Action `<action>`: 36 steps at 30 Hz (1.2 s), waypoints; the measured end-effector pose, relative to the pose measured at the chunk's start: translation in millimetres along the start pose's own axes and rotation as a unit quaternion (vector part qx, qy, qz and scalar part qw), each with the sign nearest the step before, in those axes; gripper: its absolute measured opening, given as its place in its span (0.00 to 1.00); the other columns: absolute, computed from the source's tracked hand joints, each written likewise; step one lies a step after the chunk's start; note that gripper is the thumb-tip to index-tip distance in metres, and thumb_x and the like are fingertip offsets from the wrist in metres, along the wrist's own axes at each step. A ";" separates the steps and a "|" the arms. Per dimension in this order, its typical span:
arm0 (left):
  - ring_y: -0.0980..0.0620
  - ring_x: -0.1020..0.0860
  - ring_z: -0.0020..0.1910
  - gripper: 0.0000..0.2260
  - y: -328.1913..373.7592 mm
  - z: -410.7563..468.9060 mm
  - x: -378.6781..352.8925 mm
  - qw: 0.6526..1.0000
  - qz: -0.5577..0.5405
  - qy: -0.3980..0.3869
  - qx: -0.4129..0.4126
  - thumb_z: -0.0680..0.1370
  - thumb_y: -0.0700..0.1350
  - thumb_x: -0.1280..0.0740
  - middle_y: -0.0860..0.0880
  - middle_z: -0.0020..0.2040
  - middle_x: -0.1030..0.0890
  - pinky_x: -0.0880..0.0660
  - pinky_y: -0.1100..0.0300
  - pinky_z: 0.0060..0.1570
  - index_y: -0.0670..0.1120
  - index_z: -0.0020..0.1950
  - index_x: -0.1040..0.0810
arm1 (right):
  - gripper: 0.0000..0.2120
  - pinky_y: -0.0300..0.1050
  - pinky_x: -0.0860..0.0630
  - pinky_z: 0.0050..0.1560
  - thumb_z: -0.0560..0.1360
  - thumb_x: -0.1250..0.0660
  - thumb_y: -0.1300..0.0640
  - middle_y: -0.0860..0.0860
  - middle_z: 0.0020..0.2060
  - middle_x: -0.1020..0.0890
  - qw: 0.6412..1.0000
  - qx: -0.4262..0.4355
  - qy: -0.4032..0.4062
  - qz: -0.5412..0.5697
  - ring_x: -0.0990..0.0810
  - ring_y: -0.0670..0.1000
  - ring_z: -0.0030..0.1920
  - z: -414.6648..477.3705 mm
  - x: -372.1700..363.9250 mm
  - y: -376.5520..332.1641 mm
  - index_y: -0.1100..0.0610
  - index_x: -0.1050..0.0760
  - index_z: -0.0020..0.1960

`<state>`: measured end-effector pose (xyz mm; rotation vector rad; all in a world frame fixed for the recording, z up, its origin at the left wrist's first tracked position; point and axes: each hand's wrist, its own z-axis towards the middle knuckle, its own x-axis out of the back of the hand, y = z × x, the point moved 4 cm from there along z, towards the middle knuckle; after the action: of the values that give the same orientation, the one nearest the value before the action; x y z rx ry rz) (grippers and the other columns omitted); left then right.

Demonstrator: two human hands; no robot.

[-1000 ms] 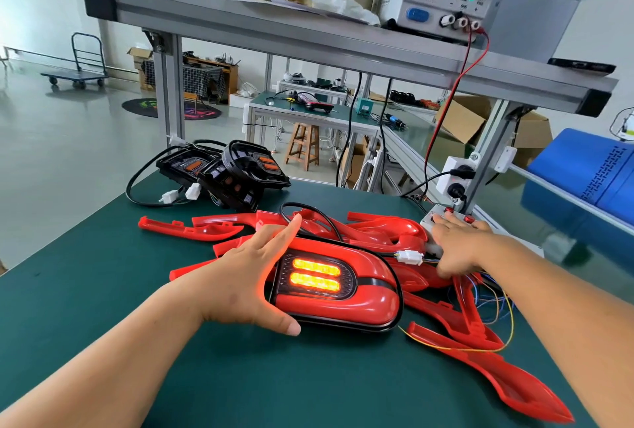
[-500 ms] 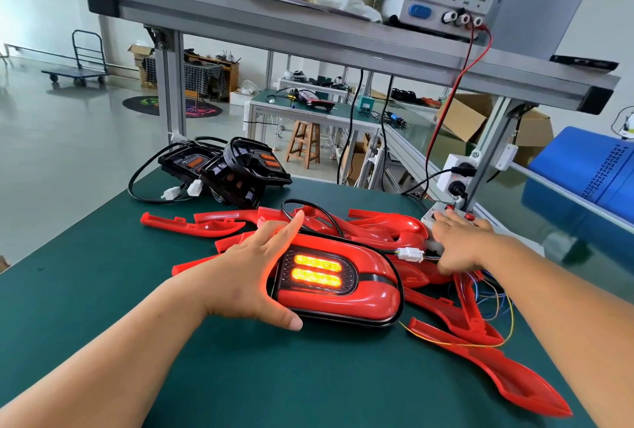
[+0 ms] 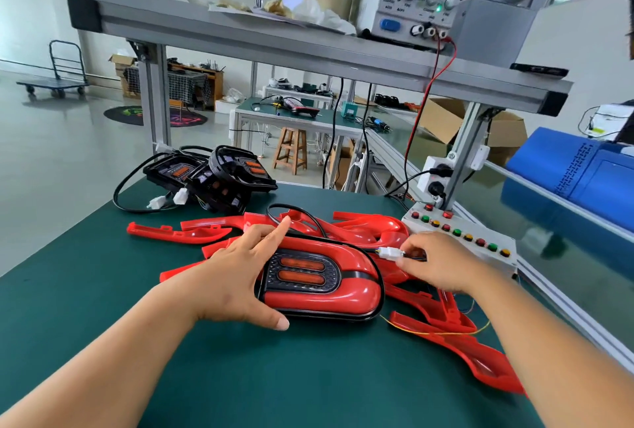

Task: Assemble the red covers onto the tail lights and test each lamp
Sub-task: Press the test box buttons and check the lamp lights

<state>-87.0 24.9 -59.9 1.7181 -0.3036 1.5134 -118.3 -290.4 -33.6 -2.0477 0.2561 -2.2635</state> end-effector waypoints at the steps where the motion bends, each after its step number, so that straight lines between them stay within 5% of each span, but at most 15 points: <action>1: 0.51 0.46 0.75 0.59 1.4 -0.8 -0.2 1.000 0.005 0.001 0.000 0.60 0.70 0.27 0.69 0.69 0.55 0.43 0.51 0.74 0.71 0.64 0.77 | 0.12 0.47 0.25 0.54 0.77 0.34 0.45 0.47 0.50 0.21 1.000 -0.004 0.008 0.005 0.23 0.49 0.51 -1.4 -2.4 -2.4 0.52 0.21 0.55; 8: 0.56 0.49 0.75 0.59 4.9 -2.9 -0.8 1.000 0.001 -0.016 0.019 0.58 0.75 0.31 0.72 0.67 0.59 0.47 0.52 0.75 0.68 0.66 0.76 | 0.17 0.50 0.29 0.56 0.81 0.44 0.42 0.48 0.54 0.22 0.998 -0.044 0.039 0.020 0.24 0.53 0.56 2.1 -8.6 -15.7 0.50 0.26 0.61; 11: 0.60 0.51 0.76 0.51 12.1 0.5 10.2 0.999 -0.020 0.031 0.022 0.62 0.75 0.35 0.68 0.72 0.60 0.46 0.50 0.75 0.65 0.75 0.60 | 0.13 0.52 0.36 0.54 0.81 0.45 0.42 0.45 0.45 0.26 0.995 -0.031 0.097 0.007 0.24 0.53 0.55 4.7 -16.7 -25.0 0.48 0.27 0.54; 14: 0.57 0.40 0.73 0.30 29.9 17.4 29.2 0.987 -0.005 0.161 -0.008 0.75 0.62 0.34 0.56 0.74 0.43 0.40 0.52 0.73 0.57 0.75 0.35 | 0.11 0.51 0.38 0.55 0.81 0.43 0.43 0.45 0.46 0.24 0.984 -0.019 0.174 0.030 0.25 0.52 0.56 0.5 -22.7 -27.9 0.48 0.26 0.53; 16: 0.54 0.32 0.68 0.18 48.5 36.2 36.9 0.977 0.048 0.207 -0.025 0.78 0.55 0.35 0.56 0.67 0.28 0.36 0.51 0.70 0.57 0.69 0.26 | 0.13 0.52 0.39 0.57 0.80 0.43 0.44 0.47 0.51 0.21 0.980 -0.019 0.194 0.030 0.25 0.53 0.58 0.5 -24.7 -25.9 0.49 0.25 0.57; 18: 0.51 0.29 0.65 0.15 67.4 60.3 36.4 0.977 0.098 0.189 -0.031 0.80 0.55 0.37 0.55 0.62 0.22 0.34 0.49 0.67 0.58 0.66 0.24 | 0.13 0.52 0.40 0.56 0.80 0.43 0.45 0.49 0.51 0.20 0.976 -0.010 0.215 0.034 0.25 0.53 0.57 0.6 -24.1 -24.7 0.50 0.25 0.56; 24: 0.49 0.31 0.70 0.21 97.5 114.6 16.6 0.981 0.179 0.066 -0.031 0.81 0.58 0.41 0.52 0.69 0.27 0.36 0.50 0.68 0.58 0.74 0.34 | 0.14 0.49 0.43 0.56 0.80 0.42 0.45 0.47 0.50 0.21 0.971 0.019 0.231 0.055 0.26 0.53 0.58 -2.8 -24.5 -26.6 0.50 0.24 0.58; 32: 0.50 0.24 0.58 0.14 99.9 121.6 15.7 0.991 0.124 0.041 -0.042 0.79 0.56 0.36 0.52 0.55 0.18 0.33 0.53 0.63 0.56 0.63 0.20 | 0.13 0.33 0.45 0.47 0.79 0.37 0.48 0.46 0.51 0.20 0.964 0.064 0.227 0.118 0.26 0.49 0.57 -4.0 -22.0 -29.2 0.51 0.23 0.60; 34: 0.51 0.24 0.57 0.13 98.0 121.3 17.1 0.989 0.136 0.036 -0.037 0.79 0.56 0.36 0.54 0.53 0.18 0.35 0.53 0.65 0.58 0.63 0.21 | 0.13 0.19 0.49 0.50 0.79 0.37 0.48 0.45 0.52 0.20 0.963 0.075 0.218 0.139 0.26 0.48 0.56 -3.6 -22.7 -29.9 0.49 0.23 0.61; 36: 0.52 0.25 0.56 0.12 96.9 120.8 17.8 0.989 0.139 0.030 -0.038 0.80 0.55 0.36 0.55 0.51 0.18 0.38 0.53 0.66 0.60 0.62 0.21 | 0.12 0.23 0.48 0.59 0.79 0.37 0.47 0.42 0.51 0.20 0.963 0.080 0.211 0.148 0.26 0.47 0.56 -2.4 -23.9 -29.3 0.47 0.23 0.61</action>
<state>-58.5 -115.7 1.2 1.6170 -0.5819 1.7265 -116.7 -257.4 -52.1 -1.3299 0.3641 -2.4064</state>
